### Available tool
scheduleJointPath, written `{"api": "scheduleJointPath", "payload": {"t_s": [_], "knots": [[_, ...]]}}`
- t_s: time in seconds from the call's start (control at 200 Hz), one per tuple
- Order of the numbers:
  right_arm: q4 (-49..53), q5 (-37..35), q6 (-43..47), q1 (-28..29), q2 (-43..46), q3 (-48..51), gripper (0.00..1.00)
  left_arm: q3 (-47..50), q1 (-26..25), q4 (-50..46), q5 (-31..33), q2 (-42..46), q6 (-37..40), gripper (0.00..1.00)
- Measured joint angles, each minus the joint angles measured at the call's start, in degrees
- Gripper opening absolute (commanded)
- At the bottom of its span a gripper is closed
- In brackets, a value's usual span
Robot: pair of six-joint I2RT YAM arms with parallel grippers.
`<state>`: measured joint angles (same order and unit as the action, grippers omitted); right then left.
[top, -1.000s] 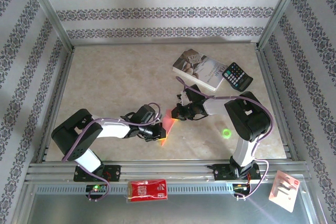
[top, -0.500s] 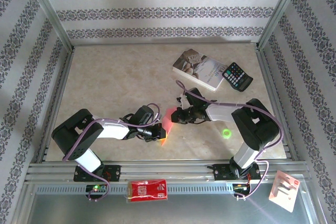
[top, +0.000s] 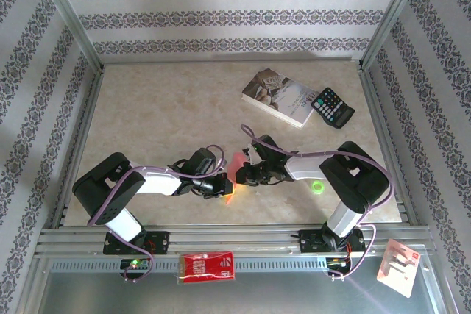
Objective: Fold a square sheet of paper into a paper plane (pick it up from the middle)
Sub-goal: Fold the wing for the fifth time at the center of the table.
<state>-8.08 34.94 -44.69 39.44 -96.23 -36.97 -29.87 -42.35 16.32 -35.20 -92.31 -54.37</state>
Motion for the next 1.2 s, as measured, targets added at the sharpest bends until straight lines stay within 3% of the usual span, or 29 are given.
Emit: {"api": "scheduleJointPath", "payload": {"t_s": [0.53, 0.934, 1.199], "knots": [[-2.2, 0.9, -1.7, -0.4, -1.2, 0.6, 0.08, 0.0, 0.0, 0.0, 0.1, 0.0, 0.0, 0.00], [2.6, 4.0, 2.1, -9.8, -5.0, -5.0, 0.08, -0.1, 0.0, 0.2, 0.8, 0.0, 0.0, 0.00], [7.3, -2.6, 6.9, -17.6, -1.3, -7.2, 0.14, -0.9, 0.1, -0.4, 1.1, 1.7, 0.0, 0.33]]}}
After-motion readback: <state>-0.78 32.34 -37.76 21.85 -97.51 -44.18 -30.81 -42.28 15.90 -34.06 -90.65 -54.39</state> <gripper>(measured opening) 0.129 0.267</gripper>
